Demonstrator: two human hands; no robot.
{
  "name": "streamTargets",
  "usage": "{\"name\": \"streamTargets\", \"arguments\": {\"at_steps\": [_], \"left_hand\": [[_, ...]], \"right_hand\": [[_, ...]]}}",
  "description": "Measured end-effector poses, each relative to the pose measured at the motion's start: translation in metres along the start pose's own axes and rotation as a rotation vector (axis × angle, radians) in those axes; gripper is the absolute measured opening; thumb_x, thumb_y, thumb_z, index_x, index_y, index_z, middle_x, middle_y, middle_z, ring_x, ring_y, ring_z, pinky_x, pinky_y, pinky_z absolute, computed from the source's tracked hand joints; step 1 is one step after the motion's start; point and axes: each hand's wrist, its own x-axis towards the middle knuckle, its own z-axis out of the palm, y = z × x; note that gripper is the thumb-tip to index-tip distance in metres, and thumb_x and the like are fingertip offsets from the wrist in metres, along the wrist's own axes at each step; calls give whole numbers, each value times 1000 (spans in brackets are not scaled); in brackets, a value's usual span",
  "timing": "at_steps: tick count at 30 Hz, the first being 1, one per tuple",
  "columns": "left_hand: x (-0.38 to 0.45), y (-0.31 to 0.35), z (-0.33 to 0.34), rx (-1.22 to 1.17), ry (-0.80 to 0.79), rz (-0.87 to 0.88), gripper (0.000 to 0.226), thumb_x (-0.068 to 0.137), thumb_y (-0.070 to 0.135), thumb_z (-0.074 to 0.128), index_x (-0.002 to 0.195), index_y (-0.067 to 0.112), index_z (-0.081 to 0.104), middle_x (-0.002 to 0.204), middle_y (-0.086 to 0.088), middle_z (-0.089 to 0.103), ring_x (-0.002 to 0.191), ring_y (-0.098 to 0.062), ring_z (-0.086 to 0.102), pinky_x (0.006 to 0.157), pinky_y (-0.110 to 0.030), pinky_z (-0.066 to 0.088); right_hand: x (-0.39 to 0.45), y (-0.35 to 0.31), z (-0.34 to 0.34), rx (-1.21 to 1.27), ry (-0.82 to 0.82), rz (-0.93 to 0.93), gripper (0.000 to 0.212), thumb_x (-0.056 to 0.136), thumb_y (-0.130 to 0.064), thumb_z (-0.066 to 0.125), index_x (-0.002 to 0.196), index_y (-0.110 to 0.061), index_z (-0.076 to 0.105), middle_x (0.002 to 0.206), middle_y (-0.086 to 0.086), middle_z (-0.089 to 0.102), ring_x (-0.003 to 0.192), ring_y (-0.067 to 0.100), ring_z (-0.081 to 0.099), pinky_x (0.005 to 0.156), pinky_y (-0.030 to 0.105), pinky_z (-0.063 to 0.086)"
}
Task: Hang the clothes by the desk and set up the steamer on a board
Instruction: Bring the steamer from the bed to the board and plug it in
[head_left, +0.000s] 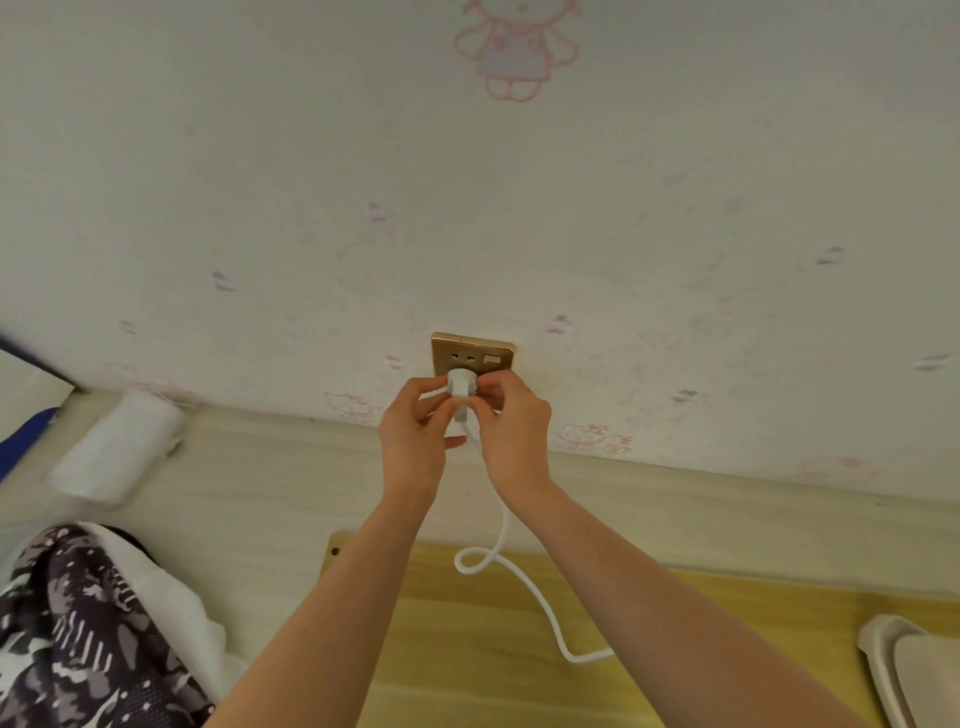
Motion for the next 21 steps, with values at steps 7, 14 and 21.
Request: {"name": "streamTargets", "arguments": {"at_steps": [7, 14, 21], "left_hand": [[-4, -2, 4, 30, 31, 25, 25, 94, 8, 57, 97, 32, 61, 92, -3, 74, 87, -15, 70, 68, -37, 60], [1, -2, -3, 203, 52, 92, 19, 92, 12, 60, 102, 29, 61, 99, 4, 70, 91, -12, 68, 73, -32, 59], [-47, -16, -10, 356, 103, 75, 15, 93, 25, 57, 107, 27, 62, 92, 7, 70, 90, -11, 66, 84, -42, 56]], "right_hand": [[1, 0, -1, -26, -32, -12, 8, 90, -7, 61, 96, -12, 63, 91, -1, 68, 83, 11, 64, 73, 14, 49], [0, 2, -22, -274, -135, -50, 20, 92, -24, 61, 111, -18, 59, 106, -2, 67, 96, 14, 63, 82, 28, 51], [-42, 14, -78, -492, -279, -58, 36, 98, -30, 48, 131, -16, 47, 125, 1, 59, 112, 20, 56, 88, 33, 48]]}}
